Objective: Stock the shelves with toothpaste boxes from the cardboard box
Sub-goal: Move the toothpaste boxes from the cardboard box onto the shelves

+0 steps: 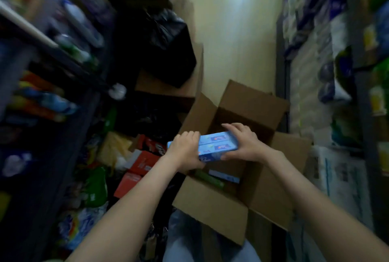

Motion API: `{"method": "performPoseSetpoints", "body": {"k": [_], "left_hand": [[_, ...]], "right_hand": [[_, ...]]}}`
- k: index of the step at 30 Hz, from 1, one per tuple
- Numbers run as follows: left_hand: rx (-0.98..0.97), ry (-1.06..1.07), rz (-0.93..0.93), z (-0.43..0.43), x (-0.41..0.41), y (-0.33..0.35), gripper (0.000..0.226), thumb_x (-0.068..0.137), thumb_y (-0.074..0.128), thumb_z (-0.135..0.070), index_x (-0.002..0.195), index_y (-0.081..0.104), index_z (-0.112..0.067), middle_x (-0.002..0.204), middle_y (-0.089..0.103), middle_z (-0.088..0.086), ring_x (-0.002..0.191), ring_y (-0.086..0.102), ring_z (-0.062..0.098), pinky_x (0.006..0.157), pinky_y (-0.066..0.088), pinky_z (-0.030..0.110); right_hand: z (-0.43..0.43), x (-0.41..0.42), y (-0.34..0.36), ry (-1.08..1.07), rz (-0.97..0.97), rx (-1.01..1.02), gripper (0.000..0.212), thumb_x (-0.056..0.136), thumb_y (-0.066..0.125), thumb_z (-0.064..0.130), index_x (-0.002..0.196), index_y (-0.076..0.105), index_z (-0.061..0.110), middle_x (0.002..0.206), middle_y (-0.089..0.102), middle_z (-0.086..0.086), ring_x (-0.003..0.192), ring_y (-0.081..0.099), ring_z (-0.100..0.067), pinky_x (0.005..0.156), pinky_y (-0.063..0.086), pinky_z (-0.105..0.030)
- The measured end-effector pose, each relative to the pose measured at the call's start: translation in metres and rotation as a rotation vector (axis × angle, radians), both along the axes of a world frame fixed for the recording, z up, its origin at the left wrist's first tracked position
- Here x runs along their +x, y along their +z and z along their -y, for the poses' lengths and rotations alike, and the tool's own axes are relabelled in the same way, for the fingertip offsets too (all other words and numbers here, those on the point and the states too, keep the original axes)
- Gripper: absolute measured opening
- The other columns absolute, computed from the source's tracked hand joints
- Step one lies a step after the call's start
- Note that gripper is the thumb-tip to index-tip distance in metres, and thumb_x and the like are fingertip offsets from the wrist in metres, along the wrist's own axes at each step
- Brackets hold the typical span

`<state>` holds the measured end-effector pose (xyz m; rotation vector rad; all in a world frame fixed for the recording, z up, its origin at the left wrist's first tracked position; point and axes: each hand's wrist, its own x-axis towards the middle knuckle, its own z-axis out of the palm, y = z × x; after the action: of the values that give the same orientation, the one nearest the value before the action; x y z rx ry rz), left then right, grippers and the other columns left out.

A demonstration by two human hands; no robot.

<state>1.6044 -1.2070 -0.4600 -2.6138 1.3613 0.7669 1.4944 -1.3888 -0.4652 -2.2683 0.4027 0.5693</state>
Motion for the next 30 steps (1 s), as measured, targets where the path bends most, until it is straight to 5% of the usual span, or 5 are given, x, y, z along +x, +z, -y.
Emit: {"method": "performPoseSetpoints", "body": {"k": [10, 17, 23, 26, 30], "left_hand": [[-0.198, 0.701, -0.705, -0.117, 0.034, 0.225, 0.064, 0.076, 0.069, -0.057, 0.127, 0.046, -0.026, 0.106, 0.060, -0.004, 0.078, 0.059, 0.008, 0.066, 0.047, 0.027], [-1.099, 1.195, -1.201, -0.267, 0.047, 0.268, 0.077, 0.062, 0.079, -0.051, 0.125, 0.062, -0.009, 0.128, 0.058, 0.022, 0.100, 0.063, 0.032, 0.074, 0.053, 0.038], [-1.759, 1.233, -0.944, -0.320, 0.050, 0.297, 0.063, 0.038, 0.096, -0.032, 0.094, 0.078, -0.010, 0.101, 0.072, 0.011, 0.090, 0.070, 0.025, 0.073, 0.058, 0.034], [-1.754, 1.337, -0.712, -0.329, 0.062, 0.328, 0.020, 0.074, 0.076, -0.029, 0.086, 0.077, -0.014, 0.091, 0.073, 0.007, 0.085, 0.070, 0.020, 0.073, 0.059, 0.030], [-1.553, 1.399, -0.493, -0.364, 0.074, 0.364, 0.033, 0.099, 0.044, -0.033, 0.101, 0.067, -0.010, 0.096, 0.073, 0.010, 0.087, 0.071, 0.024, 0.078, 0.059, 0.034]], "right_hand": [[-0.076, 0.090, 0.187, -0.175, 0.231, 0.770, 0.022, 0.083, 0.072, 0.019, 0.100, 0.059, 0.014, 0.096, 0.061, -0.008, 0.083, 0.064, -0.016, 0.070, 0.054, -0.028], [-0.162, 0.147, 0.236, -0.140, 0.177, 0.994, 0.026, 0.076, 0.071, 0.030, 0.095, 0.060, 0.015, 0.096, 0.061, -0.010, 0.093, 0.061, -0.024, 0.081, 0.054, -0.038], [-0.232, 0.202, 0.288, -0.189, 0.248, 1.058, 0.019, 0.088, 0.062, 0.026, 0.100, 0.058, 0.012, 0.094, 0.065, -0.010, 0.082, 0.063, -0.018, 0.077, 0.054, -0.038], [-0.262, 0.230, 0.314, -0.148, 0.303, 1.088, 0.034, 0.086, 0.063, 0.030, 0.111, 0.055, 0.009, 0.098, 0.068, -0.009, 0.085, 0.066, -0.017, 0.080, 0.054, -0.037], [-0.299, 0.265, 0.336, -0.052, 0.332, 1.032, 0.062, 0.076, 0.068, 0.044, 0.121, 0.053, 0.004, 0.115, 0.065, -0.015, 0.094, 0.067, -0.022, 0.073, 0.058, -0.032]]}}
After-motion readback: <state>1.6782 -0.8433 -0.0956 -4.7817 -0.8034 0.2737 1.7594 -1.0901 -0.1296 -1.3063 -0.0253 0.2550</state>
